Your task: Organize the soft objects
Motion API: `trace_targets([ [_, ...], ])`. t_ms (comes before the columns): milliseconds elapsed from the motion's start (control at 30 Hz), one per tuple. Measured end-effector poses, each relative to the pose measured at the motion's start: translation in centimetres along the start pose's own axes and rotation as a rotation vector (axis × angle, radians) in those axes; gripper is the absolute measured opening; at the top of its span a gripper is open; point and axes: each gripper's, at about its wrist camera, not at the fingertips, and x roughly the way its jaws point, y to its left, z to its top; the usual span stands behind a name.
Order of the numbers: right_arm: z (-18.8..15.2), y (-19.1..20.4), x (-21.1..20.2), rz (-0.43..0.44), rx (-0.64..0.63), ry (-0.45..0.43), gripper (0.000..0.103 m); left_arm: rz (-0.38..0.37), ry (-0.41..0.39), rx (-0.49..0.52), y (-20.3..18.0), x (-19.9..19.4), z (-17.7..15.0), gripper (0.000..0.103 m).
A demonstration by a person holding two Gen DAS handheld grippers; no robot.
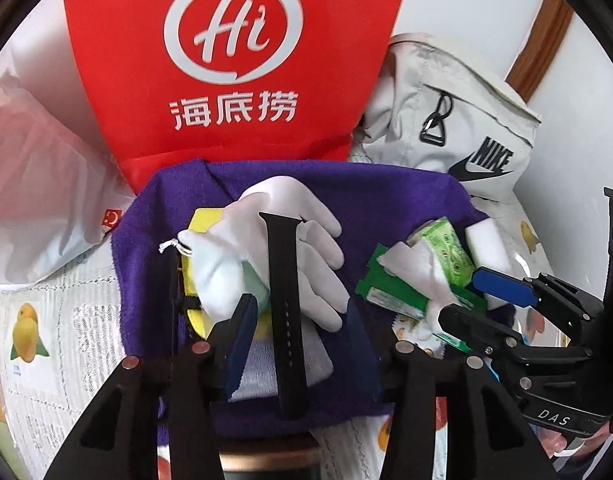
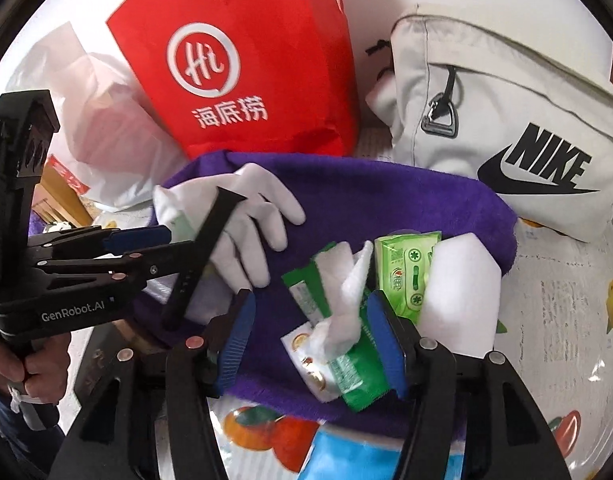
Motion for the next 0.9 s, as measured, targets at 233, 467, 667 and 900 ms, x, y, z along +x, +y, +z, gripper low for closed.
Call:
trace_targets([
  [233,-1.4,0.8,-4.3,0.012,0.045,-0.046,0.058,0.049,-0.038,0.013,-1.2,-4.2,-2.2,0.064],
  [467,-4.5,2.4,-9.3,-0.023,0.046,-0.071,0.060,0.114,-0.087,0.005,-2.7,-9.2,-5.7,0.077],
  [667,-7.7,3.6,-13.2,-0.059,0.049,-0.107,0.074,0.112,-0.123,-0.037,-3.5,-13.6,-9.4,0.089],
  [900,-11.5,4.4,-17.1,-0.107,0.074,-0.125,0.090,0.178,-0.220,-0.069,-5.0,-18.1,-14.2,0.095],
])
